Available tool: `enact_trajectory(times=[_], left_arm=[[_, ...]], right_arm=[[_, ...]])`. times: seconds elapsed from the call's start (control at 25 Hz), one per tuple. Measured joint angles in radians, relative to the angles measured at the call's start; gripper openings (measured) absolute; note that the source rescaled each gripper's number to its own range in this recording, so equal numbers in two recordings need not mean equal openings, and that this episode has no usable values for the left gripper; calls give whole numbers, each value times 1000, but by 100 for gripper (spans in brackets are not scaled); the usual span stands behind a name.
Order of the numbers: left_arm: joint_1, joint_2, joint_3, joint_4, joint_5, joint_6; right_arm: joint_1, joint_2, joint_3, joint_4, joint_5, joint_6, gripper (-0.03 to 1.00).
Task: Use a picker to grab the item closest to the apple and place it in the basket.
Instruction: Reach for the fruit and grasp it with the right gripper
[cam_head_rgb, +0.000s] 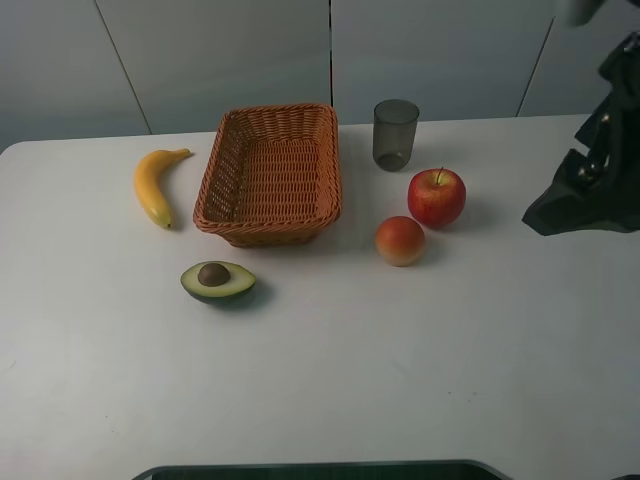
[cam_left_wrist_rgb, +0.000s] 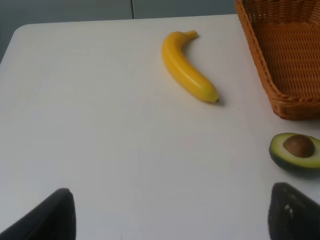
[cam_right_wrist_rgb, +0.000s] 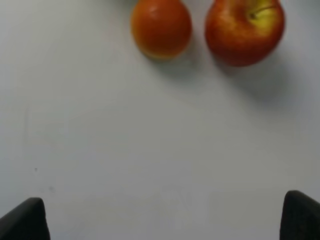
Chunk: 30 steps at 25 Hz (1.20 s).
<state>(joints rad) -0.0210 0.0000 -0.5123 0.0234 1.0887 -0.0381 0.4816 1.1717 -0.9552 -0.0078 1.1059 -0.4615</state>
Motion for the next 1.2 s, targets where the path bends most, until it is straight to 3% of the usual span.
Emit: enact_trajectory(times=[0.32,0.48,0.76,1.2], left_arm=[[0,0,0,0,0,0],[0,0,0,0,0,0],[0,0,0,0,0,0],[0,0,0,0,0,0]], right_arm=[[81,190,-29,101,-109,-429,100],[100,282,-57,132,-123,-567,100],[145,411,-130,69,-196,-648,100],[145,650,-310,22,-197,-707,100]])
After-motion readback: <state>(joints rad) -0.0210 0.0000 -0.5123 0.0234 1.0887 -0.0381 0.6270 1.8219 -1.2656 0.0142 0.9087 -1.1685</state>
